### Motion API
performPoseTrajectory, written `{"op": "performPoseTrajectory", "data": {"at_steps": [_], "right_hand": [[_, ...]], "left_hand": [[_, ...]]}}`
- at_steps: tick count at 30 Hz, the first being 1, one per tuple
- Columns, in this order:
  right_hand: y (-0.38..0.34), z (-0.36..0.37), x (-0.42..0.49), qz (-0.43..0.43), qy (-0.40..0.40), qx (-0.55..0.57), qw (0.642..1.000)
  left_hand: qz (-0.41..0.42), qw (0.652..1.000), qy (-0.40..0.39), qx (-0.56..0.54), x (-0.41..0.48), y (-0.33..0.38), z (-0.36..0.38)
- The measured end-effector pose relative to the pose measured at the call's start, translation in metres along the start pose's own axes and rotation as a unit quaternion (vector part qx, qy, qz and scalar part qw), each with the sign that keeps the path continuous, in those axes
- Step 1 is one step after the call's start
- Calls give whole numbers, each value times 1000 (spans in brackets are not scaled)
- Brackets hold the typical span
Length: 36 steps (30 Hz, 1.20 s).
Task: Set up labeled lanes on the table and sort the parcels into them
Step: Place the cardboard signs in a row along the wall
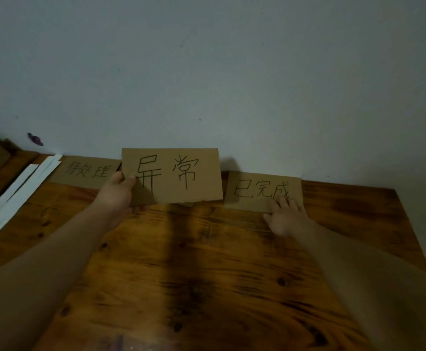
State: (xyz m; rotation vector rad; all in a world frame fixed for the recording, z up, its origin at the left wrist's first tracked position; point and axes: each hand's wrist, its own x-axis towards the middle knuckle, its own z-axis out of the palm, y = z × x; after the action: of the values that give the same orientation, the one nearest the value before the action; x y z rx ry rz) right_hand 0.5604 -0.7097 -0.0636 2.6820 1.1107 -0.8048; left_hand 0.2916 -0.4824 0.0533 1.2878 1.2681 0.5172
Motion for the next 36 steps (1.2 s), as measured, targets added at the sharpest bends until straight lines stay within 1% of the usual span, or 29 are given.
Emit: {"op": "performPoseTrajectory", "data": {"at_steps": [2,3,4,5,6,7,8,9,10,11,13,14,15,17,20,23,26,29,31,34,36], "right_hand": [[-11,-6,-1,-9,38,2,999],[-22,-8,-6,-27,64,46,997],[-34,-10,-14,-44,74,147,985],[-47,-14,-24,-60,58,281,956],[-58,-19,-33,-75,32,414,907],[-67,-24,-42,-86,20,511,855],[-71,-29,-52,-93,34,564,820],[-69,-35,-62,-89,68,590,800],[-64,-41,-71,-76,107,599,790],[-56,-45,-79,-62,145,596,787],[-33,-46,-96,-47,201,560,802],[-20,-45,-103,-37,218,532,817],[-5,-44,-110,-27,227,503,834],[24,-43,-123,-16,226,452,863],[73,-34,-133,3,222,396,891],[131,-20,-135,39,236,331,913],[190,-1,-130,72,195,235,949],[238,19,-118,84,154,204,963],[259,31,-107,83,134,182,971],[276,50,-92,77,104,150,980],[281,56,-80,74,87,160,981]], "left_hand": [[-1,1000,3,0,-5,-2,1],[-4,1000,0,2,-8,-3,2],[-8,1000,-7,5,-11,-2,5],[-14,1000,-19,7,-15,-2,9],[-19,999,-34,8,-18,0,15],[-22,999,-49,8,-23,3,22],[-18,998,-65,7,-27,5,30],[-8,997,-82,4,-32,7,39],[9,995,-97,5,-37,10,49],[34,993,-110,22,-43,11,59],[112,978,-128,117,-58,10,79],[161,962,-130,177,-66,10,91],[203,942,-130,232,-74,9,104],[243,910,-145,303,-87,4,134],[267,876,-183,358,-102,-8,188],[267,855,-209,393,-115,-25,247],[241,837,-243,428,-127,-50,302],[226,807,-256,482,-131,-78,346],[226,779,-251,528,-128,-94,368],[234,721,-241,606,-120,-112,386],[242,697,-231,634,-111,-118,395]]}}
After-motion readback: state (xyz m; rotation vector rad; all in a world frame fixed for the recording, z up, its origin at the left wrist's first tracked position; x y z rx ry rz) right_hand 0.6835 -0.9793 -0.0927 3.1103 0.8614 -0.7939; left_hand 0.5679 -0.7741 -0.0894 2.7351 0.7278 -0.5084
